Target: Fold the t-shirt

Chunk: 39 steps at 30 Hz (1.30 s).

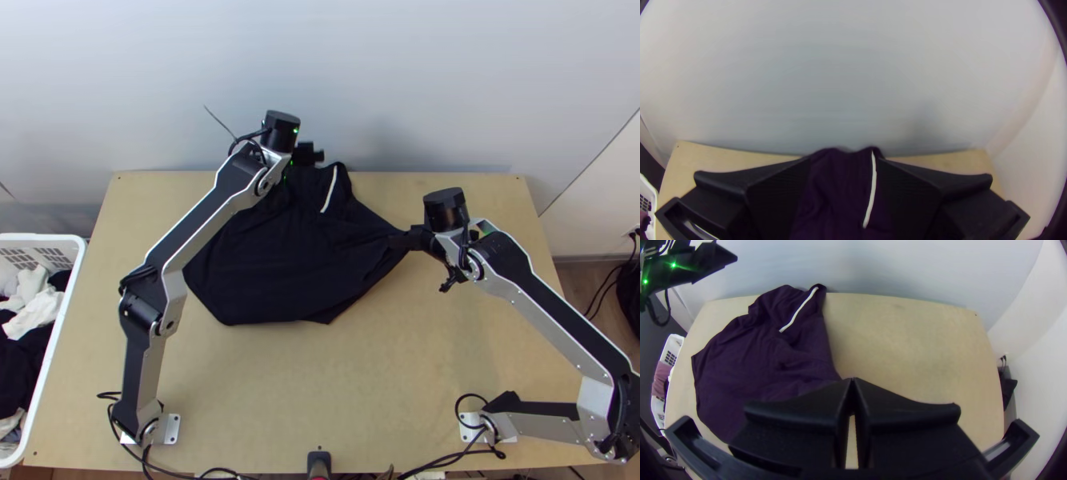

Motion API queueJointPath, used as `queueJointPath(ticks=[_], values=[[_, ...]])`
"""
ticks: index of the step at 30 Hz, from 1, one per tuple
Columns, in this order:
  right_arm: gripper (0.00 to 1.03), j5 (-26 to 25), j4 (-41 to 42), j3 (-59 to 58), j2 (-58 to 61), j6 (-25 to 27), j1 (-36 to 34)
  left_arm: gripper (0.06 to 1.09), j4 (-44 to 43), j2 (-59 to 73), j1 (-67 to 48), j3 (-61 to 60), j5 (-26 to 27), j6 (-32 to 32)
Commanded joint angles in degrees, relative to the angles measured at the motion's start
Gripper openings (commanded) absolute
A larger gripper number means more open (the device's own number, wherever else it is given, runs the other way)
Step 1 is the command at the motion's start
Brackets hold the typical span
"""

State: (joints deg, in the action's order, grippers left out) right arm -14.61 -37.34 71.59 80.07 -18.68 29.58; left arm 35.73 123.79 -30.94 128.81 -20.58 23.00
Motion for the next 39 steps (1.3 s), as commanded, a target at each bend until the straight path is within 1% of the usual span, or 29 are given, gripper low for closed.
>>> queueJointPath(ticks=[1, 4, 7, 9, 13, 16, 23, 26, 34, 39], values=[[0.03, -0.1, 0.7, -0.2, 0.1, -0.7, -0.2, 0.8, 18.1, -6.5, -2.5, -2.6, 2.4, 0.8], [0.03, -0.1, 0.8, 0.0, 0.0, -1.0, -0.2, 0.8, 22.7, -10.6, -4.4, -7.3, 2.4, 0.4], [0.03, 0.0, 0.9, 0.2, 0.1, -1.3, -0.2, 0.8, 23.0, -16.3, -7.5, -15.9, 2.6, -0.3], [0.03, 0.3, 0.9, 0.3, 0.1, -1.6, -0.2, 0.8, 22.6, -19.6, -9.9, -21.4, 4.5, -1.5], [0.03, 0.5, 0.9, 0.1, 0.0, -2.3, -0.2, 0.8, 20.3, -24.0, -15.0, -30.8, 10.2, -2.2], [0.03, 0.5, 1.0, 0.0, 0.2, -2.8, -0.3, 0.8, 19.7, -25.2, -18.8, -34.5, 12.2, -2.2], [0.03, 0.5, 1.5, 0.7, 1.1, -3.4, -0.5, 0.79, 19.3, -24.3, -25.8, -37.1, 19.3, -2.4], [0.03, 0.5, 1.5, 0.9, 1.8, -3.6, -0.4, 0.8, 18.9, -22.8, -28.3, -37.6, 19.9, -2.8], [0.03, 0.5, 2.8, 1.8, 3.3, -4.4, 0.6, 0.8, 13.5, -18.8, -33.0, -37.8, 21.7, -2.7], [0.03, 0.5, 2.8, 1.6, 3.1, -4.5, 0.5, 0.8, 13.1, -15.3, -34.7, -36.5, 22.0, -2.6]])
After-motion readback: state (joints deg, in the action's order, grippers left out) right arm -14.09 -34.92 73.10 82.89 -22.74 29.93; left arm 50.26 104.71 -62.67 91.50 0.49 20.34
